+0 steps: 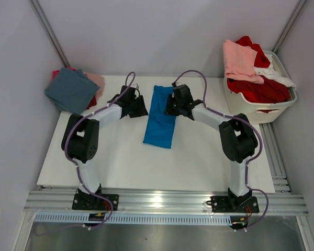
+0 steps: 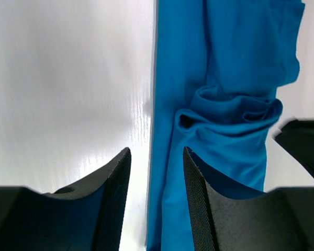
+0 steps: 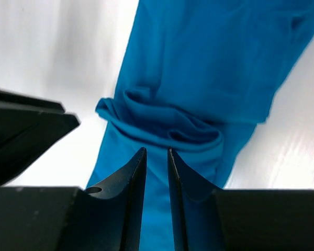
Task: Fold and stack the t-shirts
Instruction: Fold the folded rectangular tshirt in 1/3 of the way, then grab one side of the 2/3 rectangular tshirt with both arms, then fold the long partially folded tshirt into a neat square
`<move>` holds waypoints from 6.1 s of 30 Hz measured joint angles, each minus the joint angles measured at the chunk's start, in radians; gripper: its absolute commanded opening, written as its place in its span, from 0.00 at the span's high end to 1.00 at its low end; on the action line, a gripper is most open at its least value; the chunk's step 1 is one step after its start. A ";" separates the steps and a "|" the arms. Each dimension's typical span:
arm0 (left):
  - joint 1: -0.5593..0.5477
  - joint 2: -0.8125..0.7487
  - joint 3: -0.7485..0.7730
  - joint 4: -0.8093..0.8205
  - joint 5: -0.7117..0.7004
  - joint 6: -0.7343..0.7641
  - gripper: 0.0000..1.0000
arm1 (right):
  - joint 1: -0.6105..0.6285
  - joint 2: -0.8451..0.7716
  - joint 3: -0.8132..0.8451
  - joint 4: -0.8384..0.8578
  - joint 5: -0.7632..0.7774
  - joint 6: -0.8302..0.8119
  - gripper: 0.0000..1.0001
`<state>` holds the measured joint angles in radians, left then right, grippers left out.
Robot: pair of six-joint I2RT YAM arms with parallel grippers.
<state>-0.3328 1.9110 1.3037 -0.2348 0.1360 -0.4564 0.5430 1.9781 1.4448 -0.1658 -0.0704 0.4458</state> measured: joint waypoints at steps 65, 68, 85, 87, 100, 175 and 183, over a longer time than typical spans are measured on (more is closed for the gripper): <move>-0.038 0.049 0.080 -0.092 0.216 0.036 0.60 | 0.035 0.031 -0.073 -0.063 0.183 -0.033 0.77; -0.041 -0.047 0.016 -0.074 0.236 0.014 0.59 | 0.067 -0.063 -0.176 -0.033 0.192 -0.047 0.73; -0.216 -0.286 -0.412 0.024 0.085 -0.095 0.53 | 0.188 -0.346 -0.603 0.055 0.104 -0.009 0.40; -0.227 -0.305 -0.437 0.020 0.051 -0.103 0.52 | 0.188 -0.364 -0.624 0.066 0.088 -0.005 0.39; -0.157 -0.363 -0.440 -0.043 -0.068 -0.111 0.46 | 0.154 -0.378 -0.681 0.186 -0.065 0.057 0.36; -0.525 -0.793 -0.409 -0.420 -0.169 -0.333 0.98 | 0.116 -0.855 -0.651 -0.266 -0.213 0.077 1.00; -0.373 -0.772 -0.360 -0.403 -0.138 -0.249 0.97 | 0.076 -0.707 -0.532 -0.192 -0.231 0.041 1.00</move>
<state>-0.7059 1.1389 0.9432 -0.6376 -0.0021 -0.7055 0.6189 1.2709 0.9127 -0.3573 -0.3016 0.4870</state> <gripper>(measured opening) 0.027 0.025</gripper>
